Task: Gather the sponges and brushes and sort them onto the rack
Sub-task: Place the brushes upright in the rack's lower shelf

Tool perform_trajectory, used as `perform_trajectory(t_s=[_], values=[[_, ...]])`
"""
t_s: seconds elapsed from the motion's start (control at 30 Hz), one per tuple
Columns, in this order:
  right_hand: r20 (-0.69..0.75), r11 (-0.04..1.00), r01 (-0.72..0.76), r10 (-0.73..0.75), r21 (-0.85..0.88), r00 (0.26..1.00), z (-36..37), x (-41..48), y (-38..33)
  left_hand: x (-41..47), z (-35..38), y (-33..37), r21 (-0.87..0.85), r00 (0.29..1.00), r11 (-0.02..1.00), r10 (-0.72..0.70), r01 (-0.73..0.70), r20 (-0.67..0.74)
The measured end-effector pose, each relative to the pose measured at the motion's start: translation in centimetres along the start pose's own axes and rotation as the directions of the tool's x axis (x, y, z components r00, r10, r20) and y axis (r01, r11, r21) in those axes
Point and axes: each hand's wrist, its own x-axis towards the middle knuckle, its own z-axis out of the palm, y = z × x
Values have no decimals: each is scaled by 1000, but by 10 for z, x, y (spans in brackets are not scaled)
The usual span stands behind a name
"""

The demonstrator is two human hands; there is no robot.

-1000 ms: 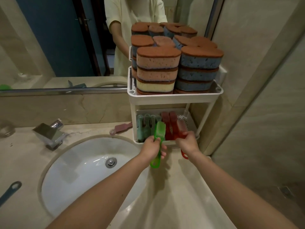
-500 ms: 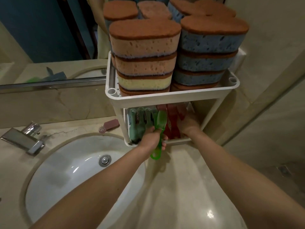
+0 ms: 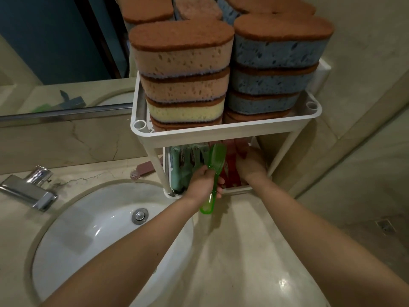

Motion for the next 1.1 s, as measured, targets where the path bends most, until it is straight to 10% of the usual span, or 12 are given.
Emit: perform_trajectory(t_s=[0.17,0.57,0.83,1.1], values=[[261,812,-284,169,509,951,-22,-19,-31,-8,0,4,274,975,938,223,-211,-16],[558,446,-458,-118,769,821,-58,-46,-22,-4,-10,25,795,865,572,485,-200,-131],[456,430,-427,39,796,889,-31,-49,-12,7,3,25,499,921,789,386,-359,51],[307,808,-214,43,549,951,-1,-36,-4,29,-1,10,579,988,804,156,-138,19]])
